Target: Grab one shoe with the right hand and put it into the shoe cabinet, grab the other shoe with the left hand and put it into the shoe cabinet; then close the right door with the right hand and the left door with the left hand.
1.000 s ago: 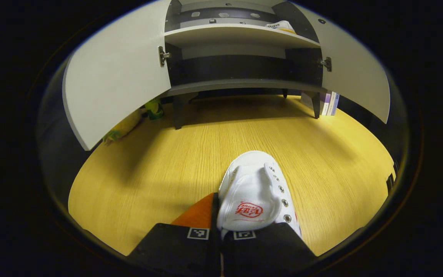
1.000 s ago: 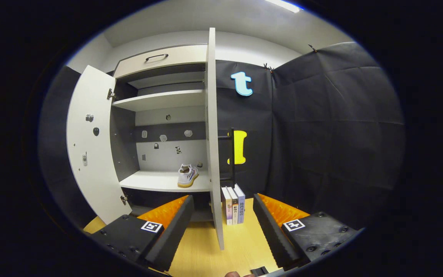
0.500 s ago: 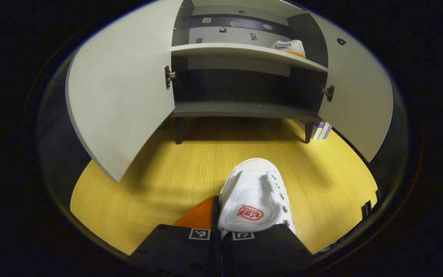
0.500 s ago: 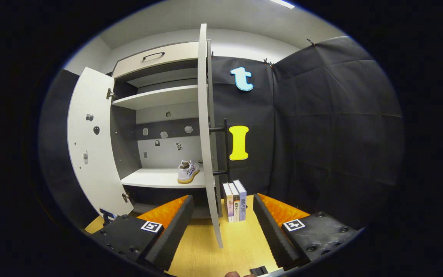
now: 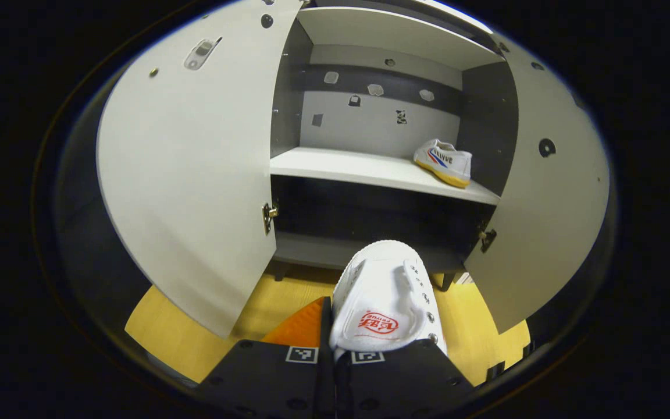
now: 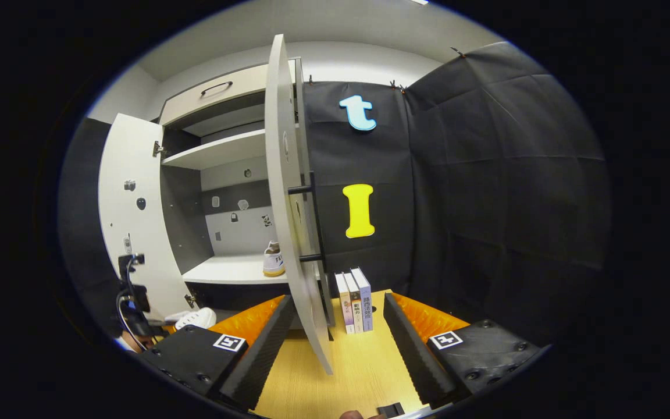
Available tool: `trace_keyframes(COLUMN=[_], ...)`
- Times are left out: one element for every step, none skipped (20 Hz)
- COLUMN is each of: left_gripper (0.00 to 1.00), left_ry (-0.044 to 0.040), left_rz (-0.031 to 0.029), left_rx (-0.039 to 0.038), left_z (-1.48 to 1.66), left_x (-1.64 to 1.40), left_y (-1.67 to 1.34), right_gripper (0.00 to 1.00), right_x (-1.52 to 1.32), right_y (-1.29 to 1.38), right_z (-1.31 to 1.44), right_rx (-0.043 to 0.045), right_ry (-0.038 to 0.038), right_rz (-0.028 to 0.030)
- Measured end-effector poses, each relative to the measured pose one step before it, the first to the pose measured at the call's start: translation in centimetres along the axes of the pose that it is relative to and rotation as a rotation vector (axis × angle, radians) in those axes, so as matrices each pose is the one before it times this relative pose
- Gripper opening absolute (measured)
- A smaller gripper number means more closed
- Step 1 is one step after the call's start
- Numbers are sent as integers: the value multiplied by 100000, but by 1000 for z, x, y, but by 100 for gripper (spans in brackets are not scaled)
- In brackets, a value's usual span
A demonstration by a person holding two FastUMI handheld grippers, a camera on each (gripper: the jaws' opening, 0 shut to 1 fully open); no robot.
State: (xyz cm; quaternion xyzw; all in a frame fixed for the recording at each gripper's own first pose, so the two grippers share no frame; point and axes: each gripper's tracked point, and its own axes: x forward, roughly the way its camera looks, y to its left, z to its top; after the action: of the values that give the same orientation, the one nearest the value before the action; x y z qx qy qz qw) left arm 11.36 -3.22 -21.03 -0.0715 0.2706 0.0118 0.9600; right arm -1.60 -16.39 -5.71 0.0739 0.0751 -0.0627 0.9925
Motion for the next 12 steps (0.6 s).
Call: trace_keyframes(left_gripper=[7, 7, 7, 7, 7, 7, 7, 7, 7, 7, 7, 7], left_ry=[299, -607, -1340, -927, -1248, -1337, -1036, -1205, -1044, -694, -682, -224], left_rz=[734, 251, -31, 602, 636, 590, 774, 715, 922, 773, 759, 948], left_rx=[-655, -601, 111, 413, 385, 69, -550, -346, 79, 456, 592, 1196], left_z=[1532, 1733, 1659, 1670, 1550, 1698, 1493, 1497, 1499, 1465, 1134, 1196], left_x=[59, 256, 168, 253, 514, 616, 579, 531, 850, 953, 867, 1113], left_y=[-255, -329, -482, -297, -250, -370, -287, -253, -284, -325, -374, -264], right_gripper=[99, 98, 97, 97, 97, 97, 97, 98, 98, 98, 98, 98], right_x=[61, -91, 61, 98, -220, 24, 48, 69, 106, 179, 74, 174], right_y=[-426, -481, -502, -544, -246, -518, -493, -555, -514, -468, -434, -385], right_z=[-51, 24, -33, -78, 198, -28, 0, 10, -99, 22, -10, 23], right_rx=[190, 393, 341, 239, 404, 550, 568, 394, 414, 525, 405, 409], right_ry=[115, 65, -35, 315, 279, 277, 120, 66, 139, 65, 200, -76], right_rz=[-262, -323, -396, -621, -504, -596, -523, -749, -455, -456, -441, -431])
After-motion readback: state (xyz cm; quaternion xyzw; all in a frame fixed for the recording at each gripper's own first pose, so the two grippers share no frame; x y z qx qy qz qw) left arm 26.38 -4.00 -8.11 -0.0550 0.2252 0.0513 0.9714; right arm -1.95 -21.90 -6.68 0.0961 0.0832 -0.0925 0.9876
